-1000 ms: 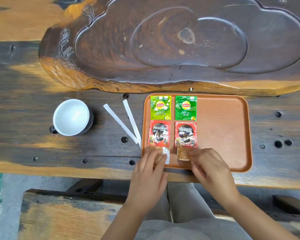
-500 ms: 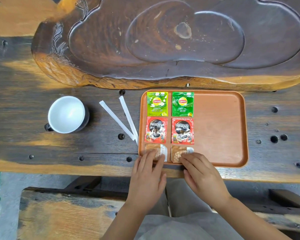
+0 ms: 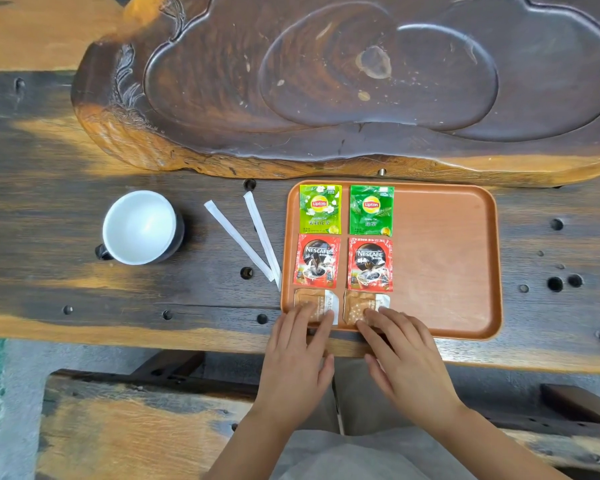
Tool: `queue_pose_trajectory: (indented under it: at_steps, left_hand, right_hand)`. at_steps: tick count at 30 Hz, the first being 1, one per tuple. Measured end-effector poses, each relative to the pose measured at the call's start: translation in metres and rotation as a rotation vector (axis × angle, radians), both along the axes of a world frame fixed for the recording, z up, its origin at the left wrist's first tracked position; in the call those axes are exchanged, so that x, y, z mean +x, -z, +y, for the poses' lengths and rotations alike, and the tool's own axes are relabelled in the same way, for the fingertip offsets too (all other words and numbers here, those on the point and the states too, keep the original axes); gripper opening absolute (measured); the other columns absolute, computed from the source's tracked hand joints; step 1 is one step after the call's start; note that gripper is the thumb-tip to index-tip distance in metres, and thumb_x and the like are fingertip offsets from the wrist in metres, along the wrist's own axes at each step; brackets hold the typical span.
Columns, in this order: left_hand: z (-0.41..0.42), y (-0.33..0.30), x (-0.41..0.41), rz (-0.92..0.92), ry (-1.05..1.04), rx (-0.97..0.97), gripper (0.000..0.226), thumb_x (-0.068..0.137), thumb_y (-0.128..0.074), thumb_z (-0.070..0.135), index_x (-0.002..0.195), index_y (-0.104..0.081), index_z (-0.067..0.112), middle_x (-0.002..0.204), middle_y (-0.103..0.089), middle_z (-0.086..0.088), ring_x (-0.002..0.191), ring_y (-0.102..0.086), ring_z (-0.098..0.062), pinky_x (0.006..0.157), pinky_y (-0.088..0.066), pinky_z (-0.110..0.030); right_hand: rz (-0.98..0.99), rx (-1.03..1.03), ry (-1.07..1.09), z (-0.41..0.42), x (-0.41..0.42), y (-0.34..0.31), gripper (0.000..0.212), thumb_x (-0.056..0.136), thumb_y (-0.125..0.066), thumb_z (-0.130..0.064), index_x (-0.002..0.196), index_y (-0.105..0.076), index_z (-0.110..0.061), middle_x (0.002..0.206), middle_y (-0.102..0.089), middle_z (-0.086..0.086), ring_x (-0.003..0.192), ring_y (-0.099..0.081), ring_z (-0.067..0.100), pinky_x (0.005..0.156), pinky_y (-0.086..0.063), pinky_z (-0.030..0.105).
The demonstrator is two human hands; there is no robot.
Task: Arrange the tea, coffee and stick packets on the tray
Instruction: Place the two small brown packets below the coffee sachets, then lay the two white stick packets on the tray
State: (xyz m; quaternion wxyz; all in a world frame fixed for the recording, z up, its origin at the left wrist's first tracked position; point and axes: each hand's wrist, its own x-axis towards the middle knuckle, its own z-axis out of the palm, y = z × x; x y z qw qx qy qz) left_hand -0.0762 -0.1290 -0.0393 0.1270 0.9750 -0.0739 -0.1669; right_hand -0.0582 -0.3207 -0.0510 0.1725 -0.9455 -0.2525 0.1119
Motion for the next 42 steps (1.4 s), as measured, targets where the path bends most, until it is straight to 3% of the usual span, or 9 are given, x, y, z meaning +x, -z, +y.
queue_pose_trajectory:
  at_steps: [7,12,16,22,26,31,35,39,42]
  left_hand:
    - [0.010,-0.015,0.009,-0.049,-0.122,-0.190,0.046,0.082,-0.052,0.029,0.126,-0.049,0.020,0.131,-0.049,-0.003,0.123,-0.037,-0.019,0.103,-0.037,-0.038]
    - [0.054,-0.023,0.053,-0.244,-0.439,-0.165,0.038,0.081,-0.049,0.027,0.114,-0.058,0.010,0.114,-0.061,-0.009,0.106,-0.049,-0.020,0.090,-0.038,-0.032]
    - [0.077,-0.016,0.094,-0.113,-0.736,-0.098,0.032,0.085,-0.055,0.030,0.112,-0.058,0.014,0.116,-0.058,-0.005,0.107,-0.052,-0.023,0.084,-0.047,-0.039]
    - [0.073,-0.003,0.116,-0.007,-0.956,-0.105,0.042,0.082,-0.057,0.042,0.114,-0.055,0.015,0.120,-0.053,-0.002,0.112,-0.046,-0.020,0.076,-0.045,-0.037]
    - [0.070,0.005,0.119,-0.007,-0.992,-0.059,0.041,0.078,-0.063,0.042,0.108,-0.055,0.015,0.117,-0.050,-0.005,0.109,-0.042,-0.023,0.069,-0.044,-0.038]
    - [0.078,0.009,0.118,-0.006,-1.011,-0.122,0.031,0.077,-0.068,0.029,0.102,-0.056,0.014,0.109,-0.052,-0.004,0.104,-0.047,-0.023,0.068,-0.043,-0.034]
    - [0.086,0.009,0.110,0.010,-1.059,-0.175,0.010,0.082,-0.064,0.021,0.083,-0.061,0.011,0.086,-0.062,-0.003,0.079,-0.055,-0.020,0.060,-0.036,-0.027]
    - [0.089,0.007,0.106,0.022,-1.124,-0.201,0.008,0.082,-0.063,0.019,0.079,-0.066,0.012,0.082,-0.069,-0.003,0.075,-0.059,-0.019,0.061,-0.037,-0.025]
    - [0.090,0.003,0.105,0.035,-1.152,-0.220,0.006,0.081,-0.062,0.017,0.079,-0.066,0.013,0.079,-0.067,0.002,0.074,-0.055,-0.015,0.064,-0.038,-0.024]
  right_hand:
    - [-0.052,0.058,0.005,0.015,0.026,-0.024,0.033,0.083,-0.051,-0.023,0.112,-0.064,-0.013,0.117,-0.063,0.007,0.111,-0.051,0.027,0.092,-0.040,0.041]
    - [-0.140,0.118,0.010,0.057,0.078,-0.038,0.028,0.082,-0.056,-0.020,0.108,-0.065,-0.014,0.112,-0.064,0.006,0.104,-0.053,0.026,0.086,-0.039,0.038]
    - [-0.110,0.060,0.000,0.114,0.132,-0.036,0.023,0.079,-0.055,-0.022,0.095,-0.065,-0.009,0.101,-0.064,0.008,0.093,-0.057,0.029,0.072,-0.046,0.037]
    - [-0.015,-0.119,-0.049,0.167,0.167,-0.017,0.026,0.052,-0.081,-0.021,0.065,-0.064,-0.006,0.072,-0.060,0.010,0.070,-0.058,0.030,0.056,-0.045,0.031]
    - [-0.005,-0.235,-0.021,0.176,0.163,-0.008,0.031,0.049,-0.083,-0.032,0.056,-0.062,-0.009,0.067,-0.058,0.007,0.071,-0.056,0.028,0.060,-0.046,0.032]
    - [-0.062,-0.270,0.015,0.184,0.161,-0.002,0.027,0.047,-0.084,-0.027,0.054,-0.063,-0.010,0.066,-0.057,0.006,0.069,-0.055,0.027,0.063,-0.044,0.033]
    - [-0.017,-0.302,0.051,0.187,0.159,0.002,0.016,0.060,-0.077,-0.024,0.067,-0.069,-0.012,0.075,-0.061,0.006,0.080,-0.054,0.028,0.071,-0.039,0.036]
    - [0.105,-0.267,0.047,0.192,0.158,-0.002,0.020,0.083,-0.055,-0.018,0.094,-0.066,-0.006,0.103,-0.059,0.013,0.104,-0.045,0.032,0.090,-0.029,0.043]
    - [0.167,-0.249,0.070,0.195,0.160,-0.005,0.023,0.085,-0.051,-0.024,0.096,-0.065,-0.010,0.106,-0.061,0.010,0.106,-0.046,0.029,0.094,-0.027,0.041]
